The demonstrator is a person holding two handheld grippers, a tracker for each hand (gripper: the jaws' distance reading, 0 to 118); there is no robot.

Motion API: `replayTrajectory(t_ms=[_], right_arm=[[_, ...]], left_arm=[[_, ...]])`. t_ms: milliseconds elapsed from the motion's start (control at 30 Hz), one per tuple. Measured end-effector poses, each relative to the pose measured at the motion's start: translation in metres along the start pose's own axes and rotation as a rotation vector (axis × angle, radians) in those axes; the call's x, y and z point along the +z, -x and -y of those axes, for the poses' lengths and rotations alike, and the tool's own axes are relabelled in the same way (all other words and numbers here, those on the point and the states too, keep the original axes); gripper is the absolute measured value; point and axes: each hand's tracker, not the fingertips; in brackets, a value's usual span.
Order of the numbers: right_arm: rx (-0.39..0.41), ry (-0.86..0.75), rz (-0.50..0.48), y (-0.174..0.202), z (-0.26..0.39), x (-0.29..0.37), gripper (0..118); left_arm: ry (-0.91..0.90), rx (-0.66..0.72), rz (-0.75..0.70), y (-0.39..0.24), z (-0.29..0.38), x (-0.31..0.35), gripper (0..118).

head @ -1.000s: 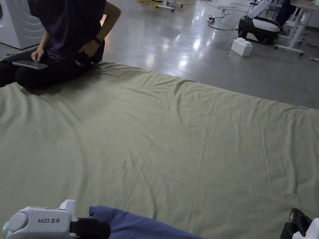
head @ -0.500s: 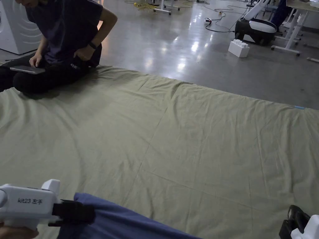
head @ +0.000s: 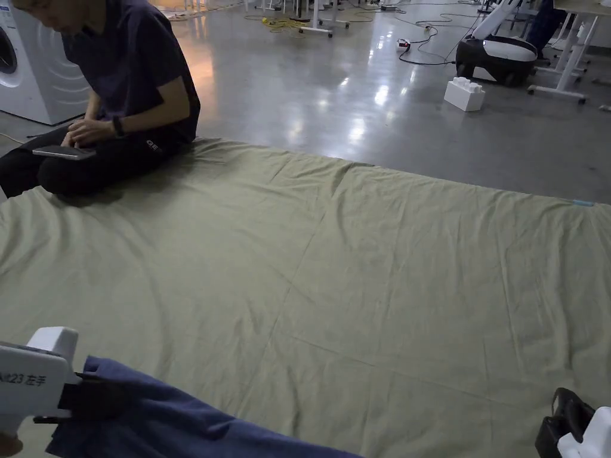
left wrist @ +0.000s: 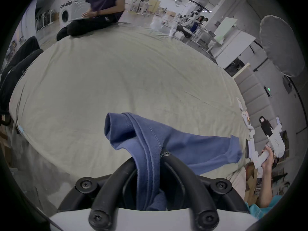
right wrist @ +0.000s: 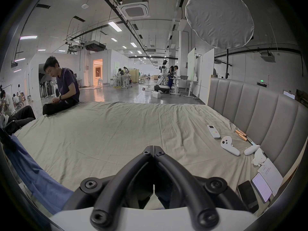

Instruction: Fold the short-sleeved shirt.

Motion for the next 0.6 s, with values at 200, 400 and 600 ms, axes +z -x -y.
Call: replayTrajectory(t_ms=[200, 400, 600], right_arm=[[-0.013, 0.008, -0.003, -0.005, 0.005, 0.002, 0], [-0.028, 0.017, 0.004, -0.014, 0.011, 0.005, 0], [-0.039, 0.026, 0.024, -0.027, 0.019, 0.012, 0]], left_arm=[[-0.025, -0.037, 0.201, -0.04, 0.015, -0.008, 10], [0.037, -0.056, 0.288, -0.092, 0.016, -0.07, 10], [0.193, 0.016, 0.231, -0.144, 0.04, -0.154, 10]])
